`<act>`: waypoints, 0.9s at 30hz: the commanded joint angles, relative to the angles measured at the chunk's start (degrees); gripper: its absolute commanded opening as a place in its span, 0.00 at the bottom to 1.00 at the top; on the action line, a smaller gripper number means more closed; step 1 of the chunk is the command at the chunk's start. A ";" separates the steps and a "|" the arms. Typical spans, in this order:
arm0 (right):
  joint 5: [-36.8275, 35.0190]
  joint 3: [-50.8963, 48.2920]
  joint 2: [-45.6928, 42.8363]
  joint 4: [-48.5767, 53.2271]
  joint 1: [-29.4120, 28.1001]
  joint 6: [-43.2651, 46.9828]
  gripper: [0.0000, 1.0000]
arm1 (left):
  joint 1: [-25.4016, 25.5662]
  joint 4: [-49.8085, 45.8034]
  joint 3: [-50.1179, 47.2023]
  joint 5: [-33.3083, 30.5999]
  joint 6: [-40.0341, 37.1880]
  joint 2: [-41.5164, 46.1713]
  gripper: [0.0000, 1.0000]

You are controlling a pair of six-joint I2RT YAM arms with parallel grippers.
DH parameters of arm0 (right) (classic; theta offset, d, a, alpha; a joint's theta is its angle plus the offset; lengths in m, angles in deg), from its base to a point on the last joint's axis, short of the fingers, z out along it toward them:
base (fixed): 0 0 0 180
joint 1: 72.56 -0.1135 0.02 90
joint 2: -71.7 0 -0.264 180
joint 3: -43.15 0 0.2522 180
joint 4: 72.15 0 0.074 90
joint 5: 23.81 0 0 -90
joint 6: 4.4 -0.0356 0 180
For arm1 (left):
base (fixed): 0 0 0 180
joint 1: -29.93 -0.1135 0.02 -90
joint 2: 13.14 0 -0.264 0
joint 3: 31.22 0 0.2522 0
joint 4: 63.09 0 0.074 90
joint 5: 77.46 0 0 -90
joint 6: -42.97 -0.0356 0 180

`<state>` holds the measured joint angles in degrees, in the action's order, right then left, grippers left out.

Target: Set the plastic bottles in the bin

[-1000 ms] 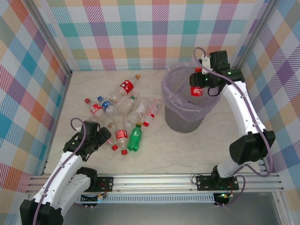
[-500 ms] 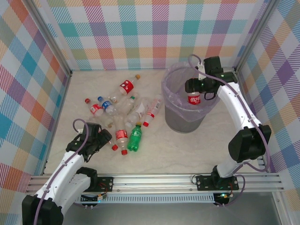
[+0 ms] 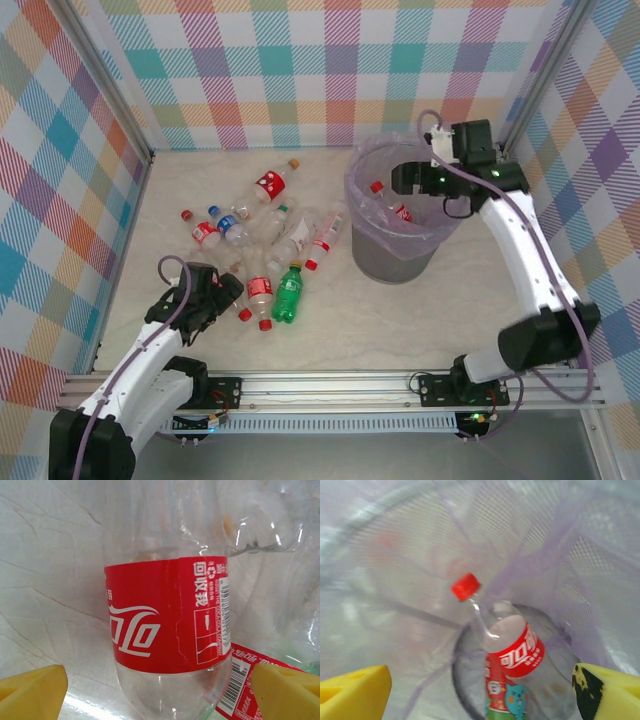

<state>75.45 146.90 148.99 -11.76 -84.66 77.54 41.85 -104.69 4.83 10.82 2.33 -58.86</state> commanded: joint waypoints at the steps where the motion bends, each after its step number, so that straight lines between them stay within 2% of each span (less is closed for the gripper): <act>1: 3.56 -6.80 -9.87 -5.85 -0.33 -8.04 0.95 | 0.51 3.25 -3.06 1.96 4.32 -0.25 0.94; 4: 5.96 -14.26 -17.79 -12.37 -0.41 -14.79 0.95 | 1.07 5.06 -4.70 2.57 6.24 -0.17 0.93; 13: 5.38 -30.72 -32.91 -20.52 -0.38 -26.75 0.94 | 1.26 8.04 -7.66 2.29 7.56 -0.54 0.83; 20: 4.89 -31.40 -34.12 -18.42 -0.38 -25.96 0.94 | 1.26 7.53 -6.69 1.73 7.11 -1.03 0.74; 27: 7.93 -32.66 -32.97 -22.35 -0.38 -27.71 0.94 | 1.26 0.56 -3.85 -2.22 3.84 5.29 0.63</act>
<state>81.76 115.21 116.56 -30.40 -84.70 51.58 42.62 -102.57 -0.70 9.71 8.38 -56.10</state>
